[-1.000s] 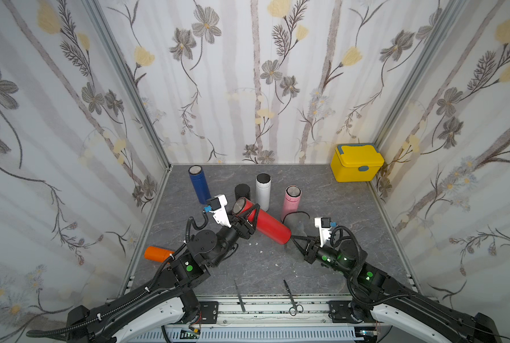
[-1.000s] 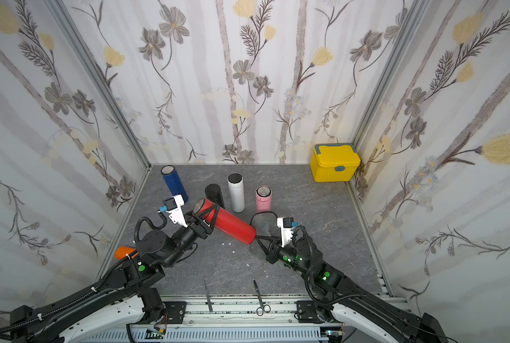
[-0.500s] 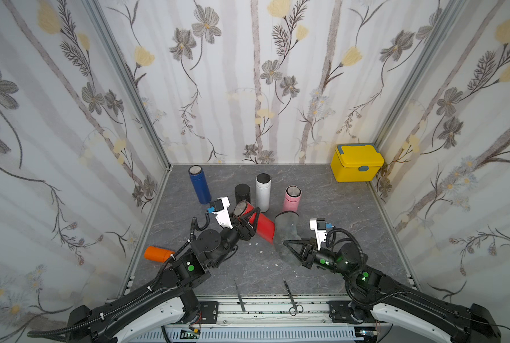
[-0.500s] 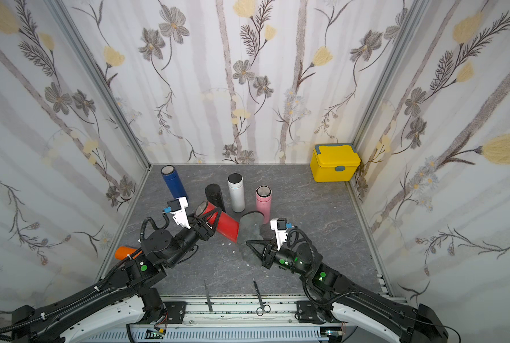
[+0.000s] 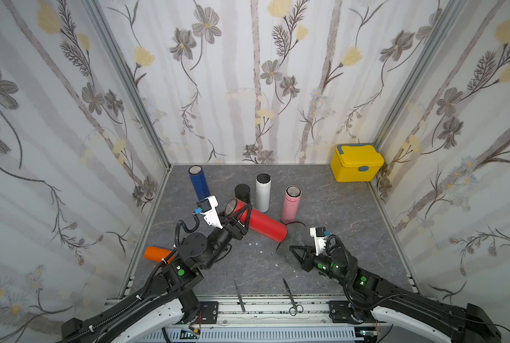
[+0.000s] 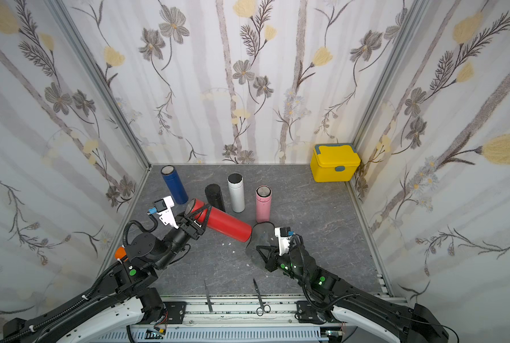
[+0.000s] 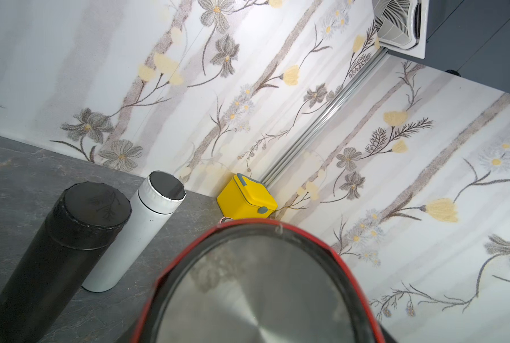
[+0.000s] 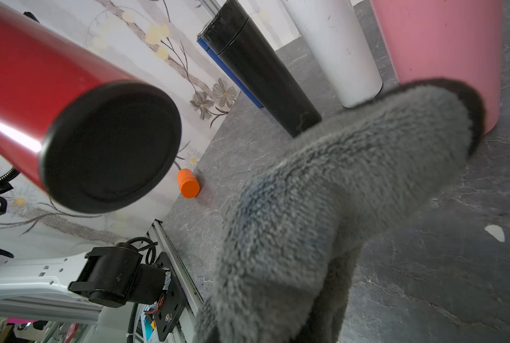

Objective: Wipe the surface of the thermos
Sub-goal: Wipe the dirt from the surface of the thermos.

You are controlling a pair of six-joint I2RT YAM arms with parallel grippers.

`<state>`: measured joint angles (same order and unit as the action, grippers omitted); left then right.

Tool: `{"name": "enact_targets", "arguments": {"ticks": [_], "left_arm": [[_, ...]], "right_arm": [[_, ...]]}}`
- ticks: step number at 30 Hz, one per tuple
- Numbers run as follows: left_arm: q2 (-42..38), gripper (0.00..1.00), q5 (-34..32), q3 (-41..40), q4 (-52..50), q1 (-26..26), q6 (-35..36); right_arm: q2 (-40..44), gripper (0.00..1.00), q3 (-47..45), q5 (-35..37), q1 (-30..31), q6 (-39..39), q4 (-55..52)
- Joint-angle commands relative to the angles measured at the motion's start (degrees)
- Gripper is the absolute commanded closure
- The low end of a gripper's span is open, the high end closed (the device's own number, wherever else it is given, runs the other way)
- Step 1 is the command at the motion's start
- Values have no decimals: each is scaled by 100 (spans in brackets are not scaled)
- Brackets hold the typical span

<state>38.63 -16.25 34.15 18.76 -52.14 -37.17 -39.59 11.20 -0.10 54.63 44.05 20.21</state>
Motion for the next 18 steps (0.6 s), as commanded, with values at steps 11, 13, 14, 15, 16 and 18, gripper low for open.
{"name": "enact_targets", "arguments": {"ticks": [11, 13, 14, 15, 16, 18], "left_arm": [[382, 100, 363, -58, 461, 68, -304], [348, 100, 342, -84, 373, 112, -300], [334, 100, 342, -97, 344, 133, -305], [306, 100, 355, -106, 309, 138, -289], [288, 100, 355, -102, 267, 167, -261], [243, 100, 336, -126, 207, 192, -261]], "right_arm": [[19, 100, 923, -434, 65, -904, 463], [299, 100, 943, -441, 59, -949, 302], [438, 100, 930, -411, 66, -952, 246], [592, 100, 932, -370, 65, -951, 162], [748, 100, 943, -331, 70, -976, 74], [1007, 100, 999, -247, 65, -981, -119]]}}
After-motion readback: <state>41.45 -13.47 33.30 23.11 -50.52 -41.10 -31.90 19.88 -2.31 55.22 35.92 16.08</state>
